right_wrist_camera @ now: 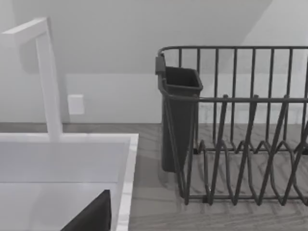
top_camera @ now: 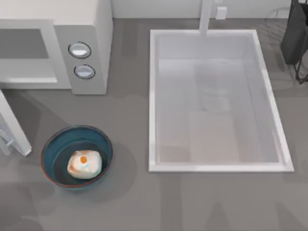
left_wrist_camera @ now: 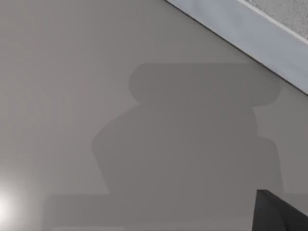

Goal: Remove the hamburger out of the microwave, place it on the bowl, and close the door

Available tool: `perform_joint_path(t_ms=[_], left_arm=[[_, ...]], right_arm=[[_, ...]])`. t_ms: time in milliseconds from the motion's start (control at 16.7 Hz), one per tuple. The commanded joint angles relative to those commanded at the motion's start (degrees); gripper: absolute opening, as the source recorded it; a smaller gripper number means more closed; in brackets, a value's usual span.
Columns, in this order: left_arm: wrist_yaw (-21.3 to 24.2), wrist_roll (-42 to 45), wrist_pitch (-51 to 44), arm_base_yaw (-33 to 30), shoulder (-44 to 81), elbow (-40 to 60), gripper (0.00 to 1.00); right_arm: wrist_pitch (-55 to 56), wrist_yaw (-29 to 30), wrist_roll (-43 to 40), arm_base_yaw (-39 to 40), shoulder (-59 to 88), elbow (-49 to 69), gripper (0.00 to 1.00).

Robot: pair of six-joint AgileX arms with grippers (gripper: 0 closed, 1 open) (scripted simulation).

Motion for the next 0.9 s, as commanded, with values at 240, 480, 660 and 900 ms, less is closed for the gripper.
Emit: perform_joint_path(t_ms=[240,480,660,900], left_arm=[[-5.68,-6.43,0.34,-8.35,-3.1,-2.02,0.0],[-13.7,-15.57,0.85,-21.29,-7.93,-5.0,0.0],[-18.24,-20.71,1.16,-27.37,-10.87,-6.76,0.0],[-19.15,-21.7,1.22,-28.38,-11.49,-7.12,0.0]], right_arm=[[0.0,0.0,0.0,0.0,0.0,0.0,1.0],[0.0,0.0,0.0,0.0,0.0,0.0,1.0],[0.0,0.0,0.0,0.0,0.0,0.0,1.0],[0.0,0.0,0.0,0.0,0.0,0.0,1.0]])
